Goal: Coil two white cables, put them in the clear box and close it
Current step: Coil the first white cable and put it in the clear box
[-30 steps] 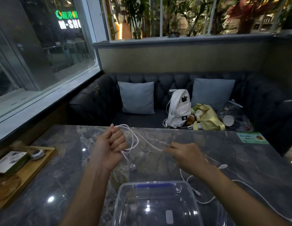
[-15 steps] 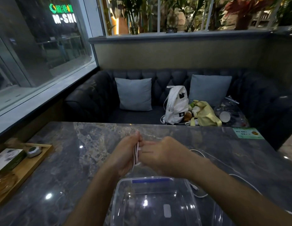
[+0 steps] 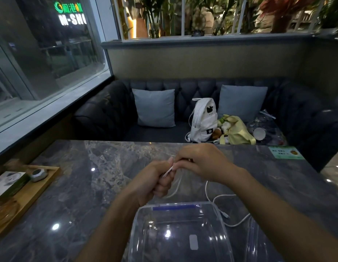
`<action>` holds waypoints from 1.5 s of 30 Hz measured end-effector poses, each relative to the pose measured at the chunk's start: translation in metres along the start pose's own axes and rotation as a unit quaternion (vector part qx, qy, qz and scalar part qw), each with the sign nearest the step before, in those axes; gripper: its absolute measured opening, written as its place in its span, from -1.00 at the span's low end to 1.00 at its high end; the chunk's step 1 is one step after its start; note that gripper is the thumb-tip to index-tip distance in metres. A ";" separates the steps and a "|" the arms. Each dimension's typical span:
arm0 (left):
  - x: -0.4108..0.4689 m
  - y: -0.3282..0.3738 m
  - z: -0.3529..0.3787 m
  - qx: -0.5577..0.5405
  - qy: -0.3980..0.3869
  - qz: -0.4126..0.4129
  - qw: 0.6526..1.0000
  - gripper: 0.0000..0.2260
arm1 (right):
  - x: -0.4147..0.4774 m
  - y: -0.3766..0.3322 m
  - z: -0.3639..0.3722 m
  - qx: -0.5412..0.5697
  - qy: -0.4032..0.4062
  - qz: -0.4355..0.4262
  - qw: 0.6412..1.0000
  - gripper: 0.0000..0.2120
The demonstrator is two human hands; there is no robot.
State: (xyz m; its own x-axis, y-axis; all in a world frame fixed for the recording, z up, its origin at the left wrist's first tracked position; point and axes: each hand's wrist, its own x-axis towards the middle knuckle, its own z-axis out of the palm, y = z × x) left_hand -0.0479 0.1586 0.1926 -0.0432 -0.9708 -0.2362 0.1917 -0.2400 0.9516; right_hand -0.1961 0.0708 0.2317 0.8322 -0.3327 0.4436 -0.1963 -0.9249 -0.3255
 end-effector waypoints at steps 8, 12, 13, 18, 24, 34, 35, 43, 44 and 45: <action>-0.009 0.005 -0.016 -0.223 -0.120 -0.010 0.967 -0.58 | -0.007 0.017 0.005 0.153 0.001 0.093 0.984 -0.77; -0.010 0.006 -0.012 -0.264 -0.094 -0.001 0.960 -0.53 | -0.016 0.024 0.015 0.228 -0.025 0.170 0.958 -0.81; -0.009 0.006 -0.010 -0.260 -0.069 -0.002 0.963 -0.56 | -0.018 0.024 0.017 0.244 -0.042 0.180 0.952 -0.79; -0.003 0.008 -0.006 -0.221 -0.026 -0.019 0.975 -0.60 | -0.016 0.012 0.016 0.396 -0.109 0.178 0.894 -0.75; -0.001 0.010 0.006 -0.244 -0.029 -0.001 0.969 -0.61 | -0.018 0.003 0.027 0.571 -0.097 0.211 0.787 -0.82; 0.006 -0.001 0.031 -0.161 0.206 0.034 0.965 -0.52 | -0.032 -0.010 0.045 0.536 0.020 0.268 0.800 -0.71; 0.006 0.000 0.032 -0.103 0.230 0.040 0.967 -0.50 | -0.033 -0.011 0.046 0.527 0.018 0.267 0.806 -0.70; -0.001 0.004 0.020 -0.138 0.126 -0.006 0.982 -0.47 | -0.037 -0.011 0.045 0.552 0.028 0.276 0.786 -0.71; -0.002 0.004 0.019 -0.153 0.121 -0.008 0.981 -0.47 | -0.038 -0.011 0.044 0.564 0.020 0.270 0.780 -0.71; -0.002 0.002 0.020 -0.171 0.120 -0.006 0.978 -0.48 | -0.039 -0.011 0.043 0.573 0.012 0.265 0.775 -0.71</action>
State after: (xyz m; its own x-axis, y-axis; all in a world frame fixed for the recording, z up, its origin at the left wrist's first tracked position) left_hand -0.0670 0.1599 0.1990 0.1751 -0.9294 -0.3251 0.5109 -0.1965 0.8369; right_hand -0.2041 0.1019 0.1822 0.7796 -0.6263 0.0056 0.0948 0.1091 -0.9895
